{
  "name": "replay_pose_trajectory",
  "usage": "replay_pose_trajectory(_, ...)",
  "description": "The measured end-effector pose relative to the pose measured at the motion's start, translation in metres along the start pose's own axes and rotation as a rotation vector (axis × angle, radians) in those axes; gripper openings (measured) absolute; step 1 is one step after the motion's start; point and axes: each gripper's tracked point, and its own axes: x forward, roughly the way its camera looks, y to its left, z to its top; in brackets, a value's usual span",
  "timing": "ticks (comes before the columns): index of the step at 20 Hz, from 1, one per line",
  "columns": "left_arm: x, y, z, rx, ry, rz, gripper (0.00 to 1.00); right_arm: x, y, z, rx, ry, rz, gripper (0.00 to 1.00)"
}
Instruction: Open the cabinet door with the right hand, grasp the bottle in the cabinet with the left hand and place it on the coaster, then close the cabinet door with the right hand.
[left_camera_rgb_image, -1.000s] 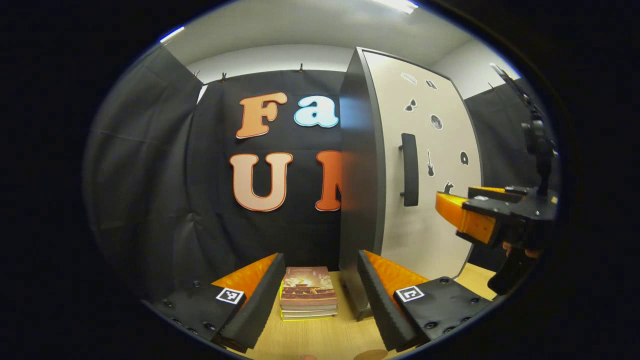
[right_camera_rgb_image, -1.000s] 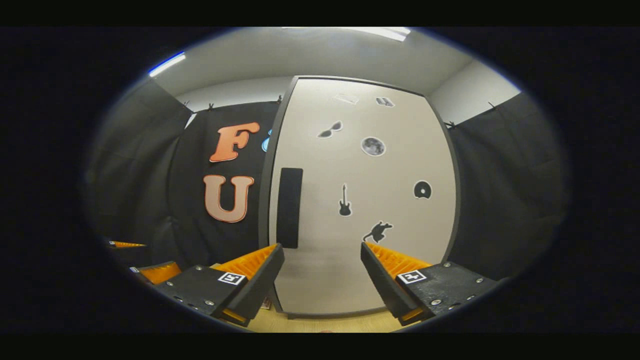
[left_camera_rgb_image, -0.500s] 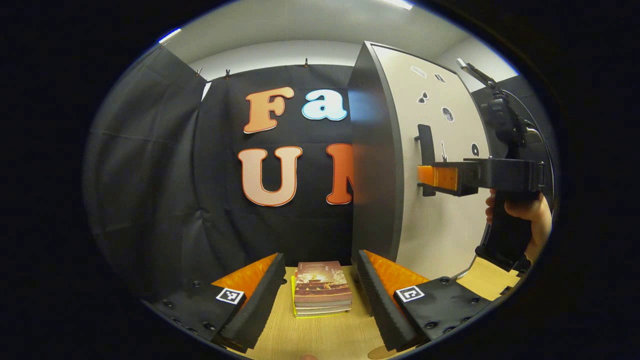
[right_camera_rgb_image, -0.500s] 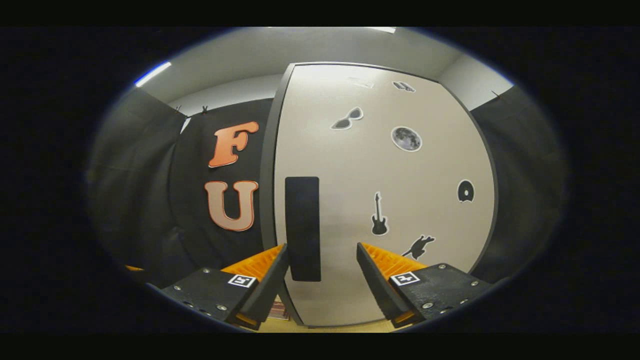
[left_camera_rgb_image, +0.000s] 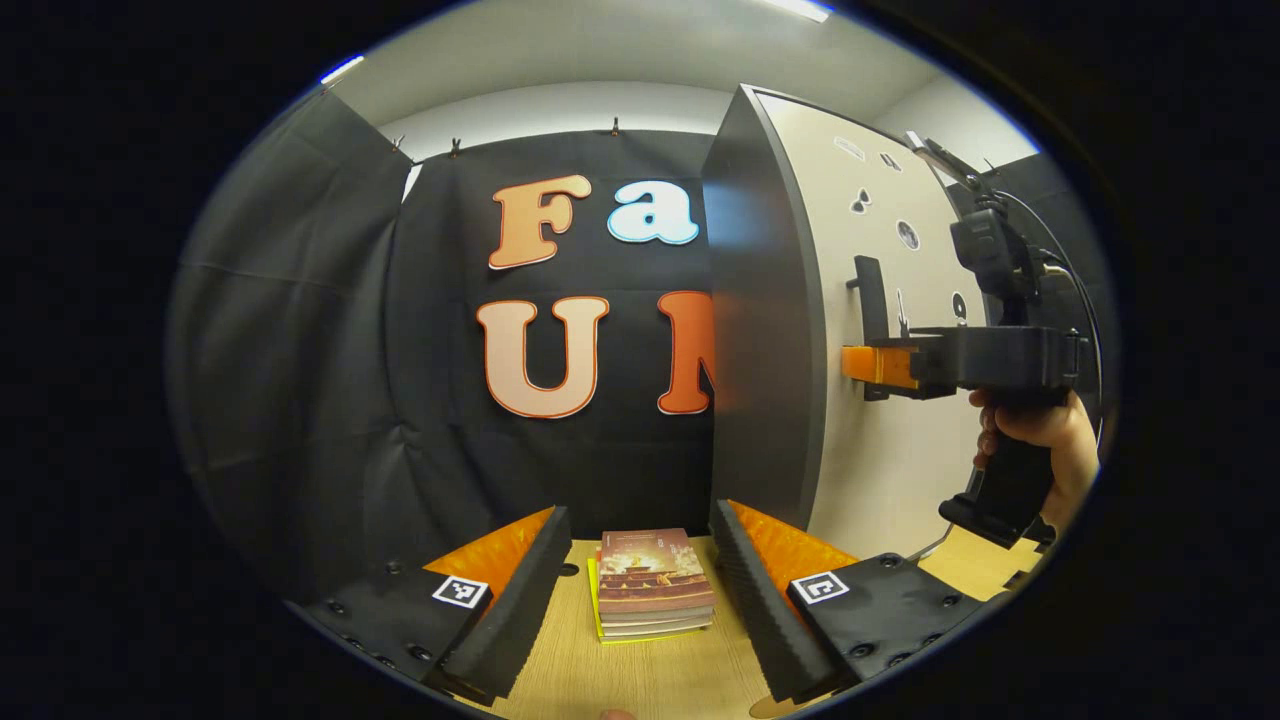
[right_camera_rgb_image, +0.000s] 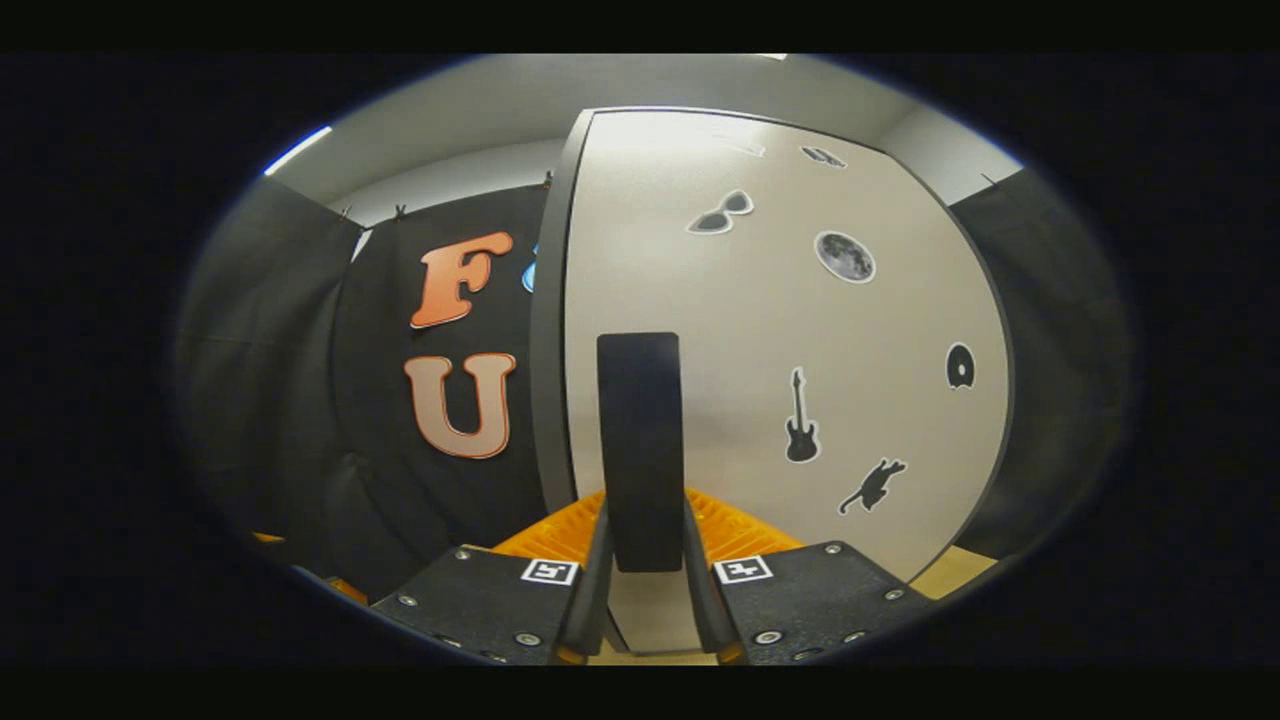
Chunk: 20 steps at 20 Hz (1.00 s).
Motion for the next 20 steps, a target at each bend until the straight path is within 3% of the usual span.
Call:
replay_pose_trajectory(4,0.013,0.003,-0.001,0.009,0.000,-0.034,0.95,-0.003,-0.001,-0.001,0.027,-0.002,-0.018,0.26)
replay_pose_trajectory(5,0.016,0.004,-0.001,0.006,-0.002,-0.042,0.95,-0.003,-0.001,0.000,0.029,-0.007,-0.021,0.18)
replay_pose_trajectory(12,0.021,0.002,0.000,-0.003,-0.001,-0.018,0.95,-0.026,-0.006,0.006,0.010,-0.018,-0.013,0.18)
replay_pose_trajectory(20,-0.034,-0.043,0.002,-0.014,-0.010,0.088,0.94,-0.067,-0.015,0.012,0.015,-0.027,0.128,0.16)
